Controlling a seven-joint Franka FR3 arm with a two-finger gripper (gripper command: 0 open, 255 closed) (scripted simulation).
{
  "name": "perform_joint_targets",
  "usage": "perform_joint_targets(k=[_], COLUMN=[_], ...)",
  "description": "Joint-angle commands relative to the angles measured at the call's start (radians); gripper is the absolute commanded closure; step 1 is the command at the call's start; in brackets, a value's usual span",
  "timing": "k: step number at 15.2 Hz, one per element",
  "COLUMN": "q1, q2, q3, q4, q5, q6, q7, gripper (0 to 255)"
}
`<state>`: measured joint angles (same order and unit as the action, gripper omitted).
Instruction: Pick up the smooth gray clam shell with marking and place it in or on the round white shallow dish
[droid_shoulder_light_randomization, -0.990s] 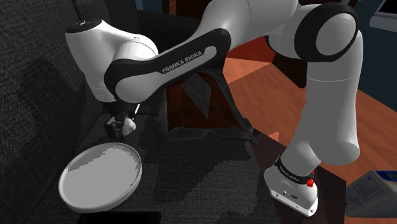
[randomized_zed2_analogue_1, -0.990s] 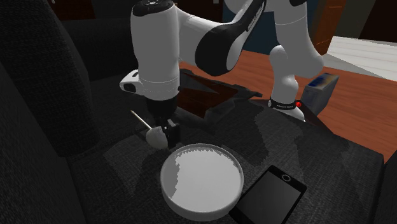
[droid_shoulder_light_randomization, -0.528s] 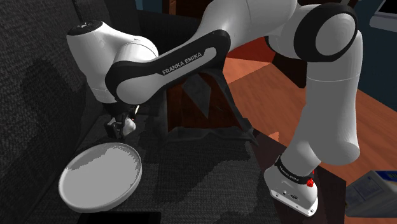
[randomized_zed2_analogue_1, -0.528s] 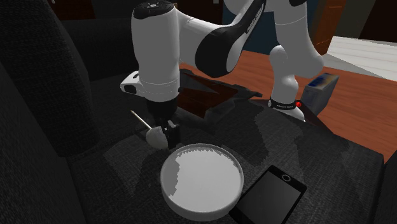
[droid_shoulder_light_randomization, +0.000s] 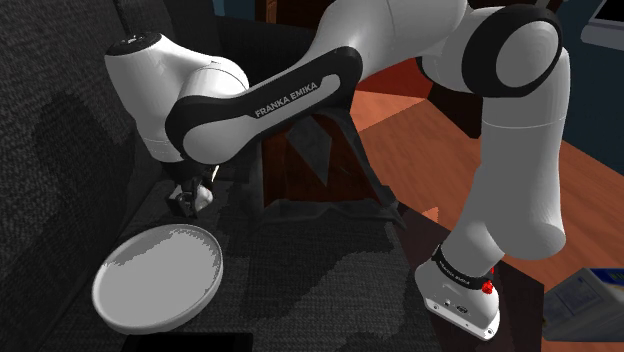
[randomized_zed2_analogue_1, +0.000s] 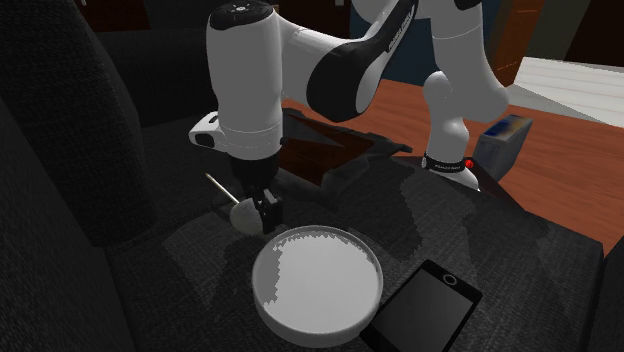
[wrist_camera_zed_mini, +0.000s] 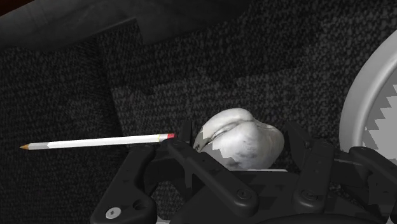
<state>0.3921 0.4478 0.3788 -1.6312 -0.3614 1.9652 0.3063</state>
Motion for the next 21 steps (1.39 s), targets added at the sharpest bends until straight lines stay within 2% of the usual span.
perform_joint_targets(k=[1, 21], q1=[0.000, 0.005], q2=[0.000, -0.059], q3=[0.000, 0.017], q4=[0.000, 0.170], q5=[0.000, 0.040], q6=[0.000, -0.219], q7=[0.000, -0.056], gripper=[255, 255])
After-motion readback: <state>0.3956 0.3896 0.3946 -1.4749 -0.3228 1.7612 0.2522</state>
